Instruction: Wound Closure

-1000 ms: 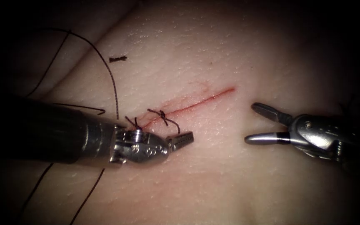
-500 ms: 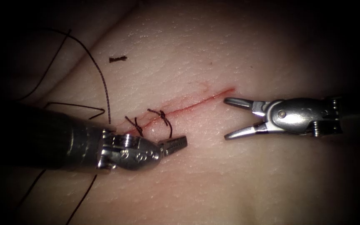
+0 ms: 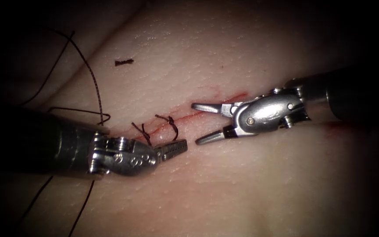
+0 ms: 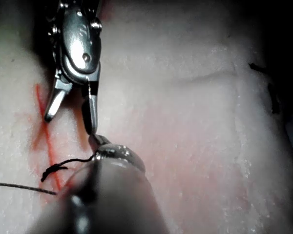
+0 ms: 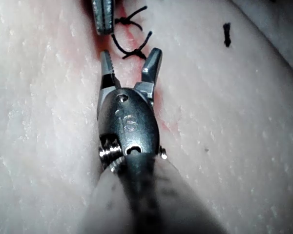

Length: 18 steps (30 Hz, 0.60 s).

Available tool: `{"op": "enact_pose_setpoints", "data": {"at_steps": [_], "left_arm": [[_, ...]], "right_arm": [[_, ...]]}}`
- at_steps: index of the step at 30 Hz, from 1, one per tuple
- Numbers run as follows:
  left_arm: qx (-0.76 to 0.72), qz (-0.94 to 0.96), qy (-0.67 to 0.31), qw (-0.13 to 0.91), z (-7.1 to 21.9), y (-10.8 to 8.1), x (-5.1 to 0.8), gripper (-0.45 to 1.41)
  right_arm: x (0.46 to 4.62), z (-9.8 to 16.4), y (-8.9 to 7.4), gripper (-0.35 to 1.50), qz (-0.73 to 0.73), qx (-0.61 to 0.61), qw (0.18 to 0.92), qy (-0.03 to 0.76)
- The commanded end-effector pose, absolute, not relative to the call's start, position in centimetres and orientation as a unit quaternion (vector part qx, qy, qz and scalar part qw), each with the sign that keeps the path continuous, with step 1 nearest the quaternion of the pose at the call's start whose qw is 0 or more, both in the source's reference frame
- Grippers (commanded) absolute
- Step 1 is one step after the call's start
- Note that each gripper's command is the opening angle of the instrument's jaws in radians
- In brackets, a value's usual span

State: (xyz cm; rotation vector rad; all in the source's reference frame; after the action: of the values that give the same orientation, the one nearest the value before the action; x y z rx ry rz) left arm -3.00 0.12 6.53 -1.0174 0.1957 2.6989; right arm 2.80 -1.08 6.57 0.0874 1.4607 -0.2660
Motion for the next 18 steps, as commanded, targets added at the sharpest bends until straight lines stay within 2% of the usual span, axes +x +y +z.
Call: {"op": "enact_pose_setpoints", "data": {"at_steps": [1, 8, 10, 12, 13, 18], "left_arm": [[-0.349, 0.926, 0.066, 0.125, 6.58, 0.06, -3.05, -0.45], [-0.348, 0.927, 0.067, 0.121, 6.56, 0.06, -3.05, -0.45], [-0.347, 0.927, 0.067, 0.122, 6.53, 0.07, -3.06, -0.45], [-0.347, 0.927, 0.066, 0.122, 6.51, 0.07, -3.06, -0.45], [-0.347, 0.927, 0.066, 0.123, 6.5, 0.07, -3.06, -0.45], [-0.348, 0.927, 0.067, 0.122, 6.45, 0.08, -3.08, -0.45]], "right_arm": [[2.88, 6.64, -1.13, 1.04, -0.123, 0.041, 0.736, 0.664], [3.01, 6.73, -1.25, 1.04, -0.144, 0.042, 0.743, 0.652], [3.11, 6.75, -1.32, 0.99, -0.163, 0.049, 0.749, 0.641], [3.17, 6.77, -1.37, 0.81, -0.186, 0.056, 0.75, 0.632], [3.2, 6.78, -1.39, 0.78, -0.189, 0.058, 0.75, 0.631], [3.3, 6.82, -1.45, 0.78, -0.198, 0.058, 0.743, 0.637]]}}
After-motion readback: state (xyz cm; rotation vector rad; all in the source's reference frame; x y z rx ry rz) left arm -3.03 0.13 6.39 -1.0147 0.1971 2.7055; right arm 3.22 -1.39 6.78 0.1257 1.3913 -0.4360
